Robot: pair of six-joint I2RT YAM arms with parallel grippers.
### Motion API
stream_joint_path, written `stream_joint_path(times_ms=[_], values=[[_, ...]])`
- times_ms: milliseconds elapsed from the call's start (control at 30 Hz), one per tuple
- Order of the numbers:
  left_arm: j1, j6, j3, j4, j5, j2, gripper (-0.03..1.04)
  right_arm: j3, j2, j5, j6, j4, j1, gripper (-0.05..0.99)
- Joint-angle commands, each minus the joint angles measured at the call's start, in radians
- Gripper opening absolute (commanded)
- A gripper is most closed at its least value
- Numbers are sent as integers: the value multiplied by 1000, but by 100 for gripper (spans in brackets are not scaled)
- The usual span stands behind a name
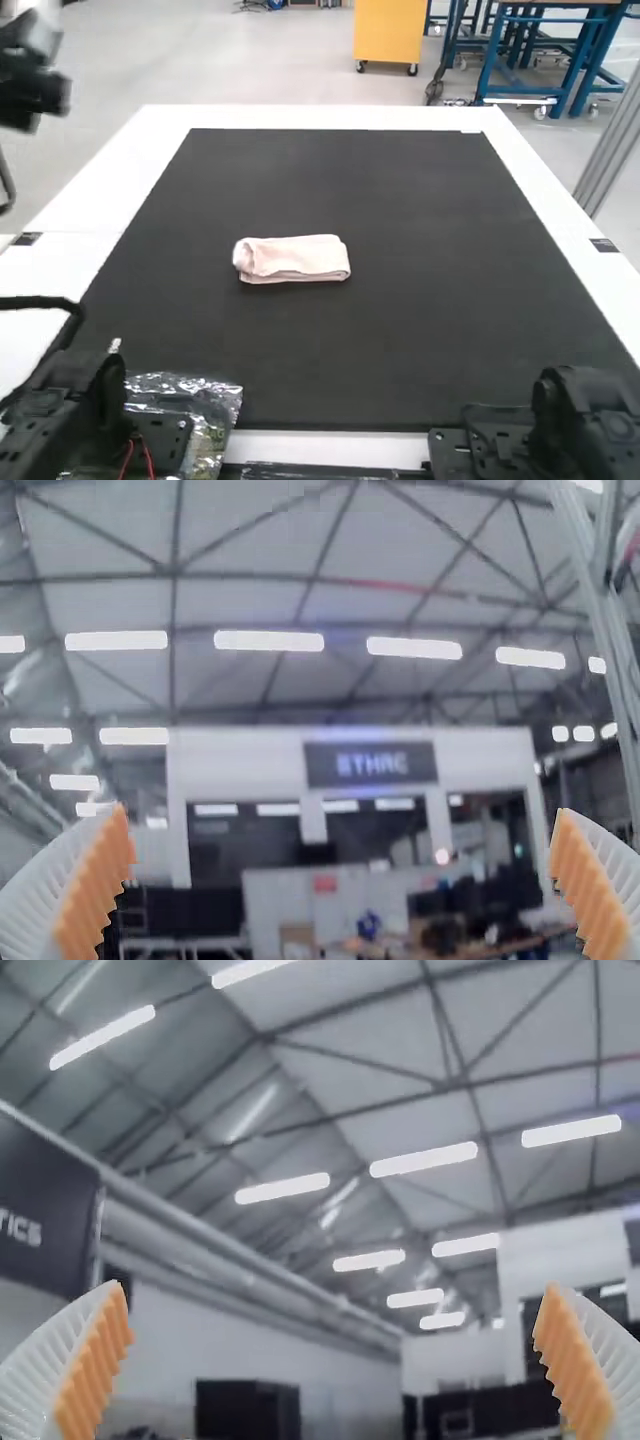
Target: Fold the towel.
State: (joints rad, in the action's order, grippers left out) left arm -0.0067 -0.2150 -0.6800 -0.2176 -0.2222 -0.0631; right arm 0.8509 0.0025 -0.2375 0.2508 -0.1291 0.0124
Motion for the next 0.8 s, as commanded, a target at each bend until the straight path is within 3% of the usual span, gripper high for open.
stream_joint_path(times_ms=[0, 67, 133, 200, 267, 333, 400, 467, 533, 600, 700, 767], values=[[5, -17, 2, 17, 64, 66, 97, 45, 2, 79, -44, 103, -9, 92], [7, -14, -23, 72, 64, 65, 97, 37, 1, 112, -96, 120, 3, 92], [5, 29, -38, 167, 64, 63, 97, -12, 1, 182, -134, 143, 14, 92], [8, 74, -4, 193, 69, 65, 97, -119, 1, 218, -127, 118, 27, 92], [8, 82, 94, 121, 83, 65, 97, -256, 1, 244, -133, 6, 43, 92], [8, 86, 197, 21, 126, 63, 97, -401, 1, 214, -188, -112, 55, 92], [8, 94, 303, -54, 124, 63, 97, -532, 1, 181, -196, -208, 61, 92], [7, 137, 401, -111, 126, 63, 97, -653, 1, 182, -206, -340, 61, 92], [8, 167, 482, -111, 130, 63, 97, -745, 1, 182, -212, -429, 61, 92], [8, 189, 550, -121, 147, 63, 97, -802, 1, 185, -228, -438, 58, 92], [10, 216, 626, -147, 233, 63, 97, -846, 1, 213, -232, -414, 55, 92], [11, 223, 663, -134, 257, 63, 97, -851, -1, 287, -280, -310, 55, 92]])
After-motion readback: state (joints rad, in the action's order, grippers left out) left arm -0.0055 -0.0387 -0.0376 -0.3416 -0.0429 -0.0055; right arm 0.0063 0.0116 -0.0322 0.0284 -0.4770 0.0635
